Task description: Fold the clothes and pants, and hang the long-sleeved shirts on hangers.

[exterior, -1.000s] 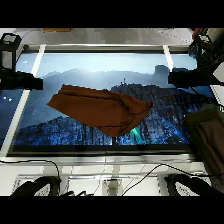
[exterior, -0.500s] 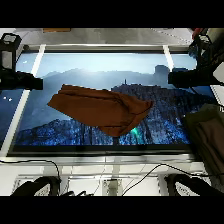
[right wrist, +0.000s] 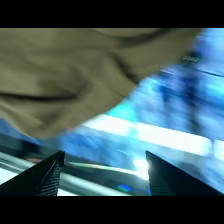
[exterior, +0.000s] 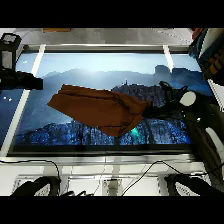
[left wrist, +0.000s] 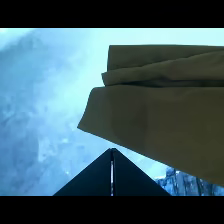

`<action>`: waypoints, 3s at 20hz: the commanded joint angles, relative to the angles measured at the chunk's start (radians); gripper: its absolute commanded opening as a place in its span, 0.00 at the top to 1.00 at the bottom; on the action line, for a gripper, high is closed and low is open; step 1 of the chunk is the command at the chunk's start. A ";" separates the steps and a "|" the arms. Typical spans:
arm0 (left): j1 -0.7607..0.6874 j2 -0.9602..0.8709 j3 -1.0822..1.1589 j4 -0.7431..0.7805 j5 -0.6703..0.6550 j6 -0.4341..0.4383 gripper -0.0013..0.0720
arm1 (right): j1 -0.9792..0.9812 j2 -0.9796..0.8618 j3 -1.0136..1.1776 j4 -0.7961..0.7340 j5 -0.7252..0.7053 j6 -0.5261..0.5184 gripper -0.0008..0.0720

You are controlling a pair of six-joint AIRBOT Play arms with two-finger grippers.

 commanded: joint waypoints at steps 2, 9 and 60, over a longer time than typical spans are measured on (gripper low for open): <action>0.000 -0.008 0.000 0.000 0.000 0.000 0.96 | 0.100 -0.077 -0.066 0.117 -0.219 0.068 0.24; 0.000 -0.060 0.000 0.000 -0.004 0.000 0.96 | 0.170 -0.349 0.154 -0.117 -0.023 0.444 0.38; 0.337 -0.531 -0.495 -1.157 0.676 0.427 0.47 | -0.012 0.331 -0.309 -0.074 -0.166 -0.119 0.98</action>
